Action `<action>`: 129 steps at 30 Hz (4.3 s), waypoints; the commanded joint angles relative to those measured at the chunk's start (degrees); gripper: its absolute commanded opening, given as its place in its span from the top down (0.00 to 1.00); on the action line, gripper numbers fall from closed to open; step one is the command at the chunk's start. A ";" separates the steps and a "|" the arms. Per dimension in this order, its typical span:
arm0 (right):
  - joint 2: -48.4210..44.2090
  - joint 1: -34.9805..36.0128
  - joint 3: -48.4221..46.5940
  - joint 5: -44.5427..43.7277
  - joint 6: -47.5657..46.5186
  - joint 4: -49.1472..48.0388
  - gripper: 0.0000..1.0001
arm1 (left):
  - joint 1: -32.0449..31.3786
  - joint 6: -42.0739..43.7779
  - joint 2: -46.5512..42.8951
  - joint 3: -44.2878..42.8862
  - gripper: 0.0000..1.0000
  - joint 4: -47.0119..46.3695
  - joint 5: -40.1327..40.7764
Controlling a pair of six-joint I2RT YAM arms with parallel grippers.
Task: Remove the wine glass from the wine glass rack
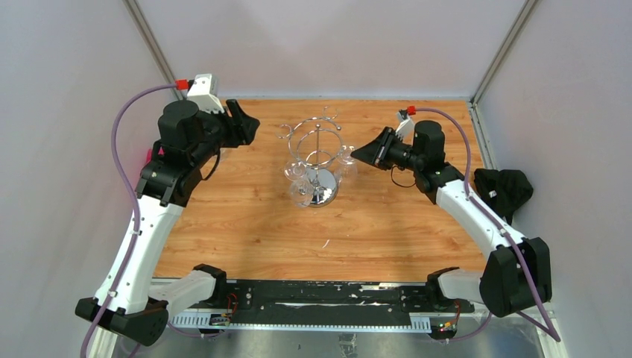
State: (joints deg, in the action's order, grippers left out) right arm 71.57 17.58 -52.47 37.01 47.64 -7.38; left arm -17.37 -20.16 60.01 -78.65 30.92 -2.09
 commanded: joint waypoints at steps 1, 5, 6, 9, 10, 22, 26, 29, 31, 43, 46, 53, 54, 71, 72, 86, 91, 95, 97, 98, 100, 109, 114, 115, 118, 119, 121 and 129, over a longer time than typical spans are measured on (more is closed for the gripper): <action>-0.54 -0.79 1.42 0.80 2.94 -3.22 0.82 | -0.30 0.47 -1.40 0.67 0.42 -0.18 0.35; -1.54 -0.82 2.97 -0.77 6.37 -3.72 0.86 | -0.30 0.66 -1.46 0.34 0.42 -0.01 0.08; -1.79 -0.88 3.51 -1.04 7.48 -4.07 0.87 | -0.30 0.74 -1.47 0.27 0.42 -0.04 0.11; -2.24 -1.33 5.15 -0.96 11.60 -6.78 0.88 | -0.30 0.98 -1.52 0.30 0.42 0.06 -0.02; -2.39 -1.52 5.24 -0.81 12.55 -7.24 0.89 | -0.30 1.07 -1.58 0.23 0.42 0.05 -0.02; -4.90 -2.54 3.17 -4.49 12.62 -4.69 0.90 | -0.30 1.54 -1.29 -0.05 0.42 -0.23 -0.35; -3.65 -2.64 2.55 -4.10 12.75 -4.32 0.86 | -0.30 1.49 -1.08 0.14 0.42 -0.46 -0.64; -3.22 -2.64 2.92 -4.43 12.73 -4.31 0.81 | -0.30 1.66 -1.12 0.25 0.42 -0.56 -0.64; -3.14 -2.74 3.19 -4.55 12.81 -4.48 0.79 | -0.30 1.71 -1.10 0.34 0.42 -0.52 -0.64; -3.05 -3.93 2.69 -2.63 12.58 -3.98 0.83 | -0.30 1.88 -1.30 0.66 0.42 -0.63 -0.93; -2.26 -3.95 2.89 -1.25 13.23 -4.08 0.85 | -0.30 1.88 -1.29 0.84 0.42 -0.60 -1.01; -1.65 -3.95 3.69 2.00 15.71 -6.24 0.97 | -0.30 1.63 -1.38 0.87 0.43 -0.55 -0.98; -1.90 -3.96 3.64 1.82 15.73 -6.10 0.98 | -0.30 1.62 -1.32 0.83 0.43 -0.56 -1.03; -4.52 -4.40 3.23 2.83 14.16 -0.27 0.71 | -0.30 2.06 -1.30 0.66 0.44 -0.33 -0.76; -4.65 -4.40 3.20 2.96 14.22 -0.27 0.68 | -0.30 2.10 -1.32 0.60 0.44 -0.29 -0.74; -5.26 -4.38 4.72 3.94 15.92 -0.36 0.96 | -0.30 1.80 -1.38 0.64 0.44 -0.40 -0.98; -7.07 -4.38 4.48 2.89 16.30 1.62 1.00 | -0.30 1.95 -1.61 0.34 0.44 -0.14 -0.91; -8.83 -4.43 5.22 1.31 17.24 3.86 1.00 | -0.30 2.06 -1.79 0.40 0.45 -0.04 -0.77; -10.09 -4.48 6.32 -0.24 18.09 3.49 1.00 | -0.30 2.06 -1.85 0.49 0.45 -0.03 -0.79; -10.78 -4.55 6.87 -1.00 18.56 3.20 1.00 | -0.30 2.06 -1.86 0.59 0.45 -0.14 -0.81; -12.09 -4.70 8.03 -2.07 19.70 1.63 1.00 | -0.30 2.06 -1.78 0.64 0.45 -0.06 -0.87; -17.00 -6.08 8.49 -6.54 19.02 0.95 1.00 | -0.30 1.93 -1.54 0.71 0.46 -0.14 -0.93; -17.93 -6.15 6.78 -6.75 18.19 3.15 1.00 | -0.30 1.79 -1.43 0.59 0.46 -0.32 -1.14; -18.63 -6.16 6.23 -7.68 16.91 5.20 1.00 | -0.30 1.79 -1.39 0.52 0.46 -0.24 -1.08; -20.75 -6.28 0.82 -12.90 10.15 15.80 1.00 | -0.30 1.71 -1.02 0.19 0.45 -0.36 -1.24; -21.06 -6.57 -1.58 -14.71 7.70 19.69 1.00 | -0.30 1.66 -0.89 0.27 0.44 -0.53 -1.37; -21.29 -7.46 -5.97 -18.06 3.41 25.06 1.00 | -0.30 1.25 -0.26 0.50 0.44 -1.03 -2.04; -17.68 -9.32 -23.37 -18.83 -4.86 30.25 1.00 | -0.30 -0.50 1.59 0.35 0.40 -6.55 -8.96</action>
State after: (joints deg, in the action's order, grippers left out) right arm 52.45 9.02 -68.49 18.79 48.80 20.12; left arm -17.37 -19.68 61.10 -78.28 29.32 -6.00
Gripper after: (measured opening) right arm 0.067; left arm 0.588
